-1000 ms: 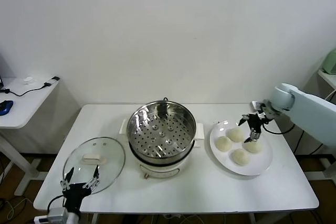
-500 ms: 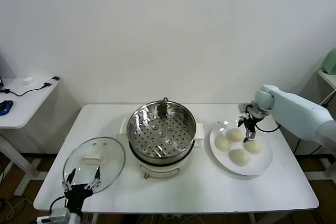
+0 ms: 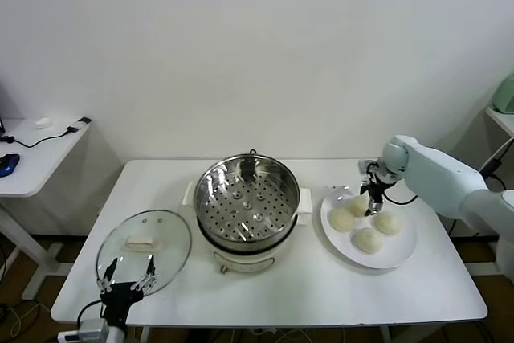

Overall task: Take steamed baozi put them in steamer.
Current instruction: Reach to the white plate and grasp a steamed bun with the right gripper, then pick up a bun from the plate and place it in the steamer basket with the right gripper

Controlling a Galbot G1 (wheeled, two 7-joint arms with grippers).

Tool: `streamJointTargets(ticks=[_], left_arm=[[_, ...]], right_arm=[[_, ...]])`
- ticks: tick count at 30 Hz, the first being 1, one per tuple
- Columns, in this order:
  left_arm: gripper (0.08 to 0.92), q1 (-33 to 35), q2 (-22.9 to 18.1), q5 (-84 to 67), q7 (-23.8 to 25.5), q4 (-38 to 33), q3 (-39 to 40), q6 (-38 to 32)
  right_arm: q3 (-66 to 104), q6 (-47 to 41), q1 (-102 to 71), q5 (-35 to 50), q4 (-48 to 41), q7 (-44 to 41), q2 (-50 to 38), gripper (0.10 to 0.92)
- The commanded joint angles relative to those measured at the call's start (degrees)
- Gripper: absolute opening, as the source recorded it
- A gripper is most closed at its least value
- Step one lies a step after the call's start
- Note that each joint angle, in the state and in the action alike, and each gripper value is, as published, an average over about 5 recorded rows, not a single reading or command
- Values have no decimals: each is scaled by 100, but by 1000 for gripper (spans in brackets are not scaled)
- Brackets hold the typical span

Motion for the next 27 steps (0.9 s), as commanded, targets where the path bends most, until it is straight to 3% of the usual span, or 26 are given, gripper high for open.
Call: streamJointTargets(ticks=[1, 7, 14, 20, 27], left_arm=[[823, 7, -9, 69, -7, 16, 1, -29], [823, 71, -38, 96, -8, -75, 28, -38], [823, 125, -49, 116, -8, -201, 69, -31], [823, 138, -22, 159, -9, -220, 124, -46], [823, 113, -2, 170, -14, -206, 179, -53]], right_arm=[[132, -72, -79, 55, -26, 10, 52, 661], [-149, -85, 443, 275, 473, -78, -168, 573], [-1571, 433, 2527, 1341, 1449, -332, -221, 555], [-2373, 1438, 4283, 1976, 2901, -537, 515, 559], [-2564, 2319, 4436, 2020, 4005, -559, 1741, 560]])
